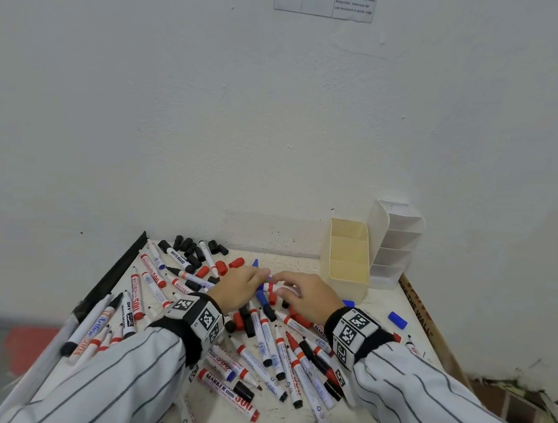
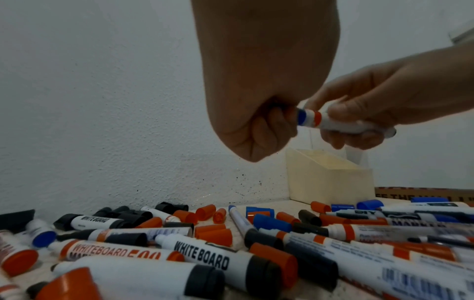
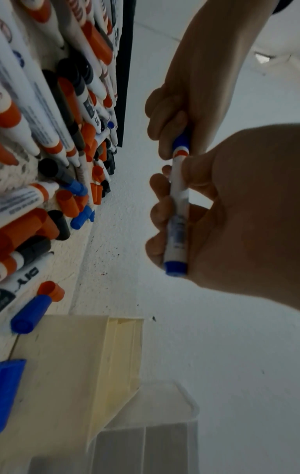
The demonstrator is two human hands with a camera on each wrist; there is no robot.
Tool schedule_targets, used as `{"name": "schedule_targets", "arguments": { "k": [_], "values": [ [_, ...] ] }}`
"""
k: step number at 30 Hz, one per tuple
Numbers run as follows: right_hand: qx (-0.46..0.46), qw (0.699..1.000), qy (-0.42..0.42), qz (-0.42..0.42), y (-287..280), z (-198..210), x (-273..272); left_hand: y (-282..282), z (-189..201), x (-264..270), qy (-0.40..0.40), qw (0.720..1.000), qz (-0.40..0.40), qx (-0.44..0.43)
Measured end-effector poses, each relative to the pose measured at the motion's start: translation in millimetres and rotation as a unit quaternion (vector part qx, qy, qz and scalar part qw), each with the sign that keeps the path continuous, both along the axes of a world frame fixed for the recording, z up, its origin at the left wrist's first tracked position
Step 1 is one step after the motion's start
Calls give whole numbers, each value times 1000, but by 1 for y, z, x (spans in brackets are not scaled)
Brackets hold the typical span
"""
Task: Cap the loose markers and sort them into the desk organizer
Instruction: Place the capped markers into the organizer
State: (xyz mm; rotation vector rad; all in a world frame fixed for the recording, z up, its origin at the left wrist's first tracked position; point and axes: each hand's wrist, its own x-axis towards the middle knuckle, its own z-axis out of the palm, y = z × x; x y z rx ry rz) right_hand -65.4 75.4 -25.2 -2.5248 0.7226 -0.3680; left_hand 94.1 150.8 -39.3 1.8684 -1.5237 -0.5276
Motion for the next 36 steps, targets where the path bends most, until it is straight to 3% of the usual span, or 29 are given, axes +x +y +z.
{"name": "schedule_targets", "arguments": {
  "k": [4, 7, 11, 16, 19, 25, 28, 31, 36],
  "values": [
    [3, 1000, -10, -9, 7, 2, 8, 4, 4, -5, -19, 996, 40, -74],
    [73, 996, -42, 17, 9, 3, 9, 9, 13, -7, -5, 993, 21, -113],
    [97, 991, -83, 43, 7, 3, 5, 9, 18, -8, -15, 995, 7, -100],
    [-9, 994, -110, 26, 4, -5, 2, -2, 26, -12, -7, 999, 33, -18],
    [-59, 991, -118, -3, 3, -8, 0, -6, 31, -17, -16, 999, 44, -11],
    [44, 994, -95, 20, -5, -10, -2, -8, 30, -27, 24, 997, 47, -62],
    [89, 988, -120, -38, -15, -5, -7, -14, 24, -29, 116, 988, 96, -20],
    [143, 955, -212, -151, -34, 5, -18, -19, 7, -23, 19, 987, 122, 107],
    [136, 900, -330, -251, -73, 23, -42, -13, -19, -28, -141, 952, 64, 264]
  ]
}}
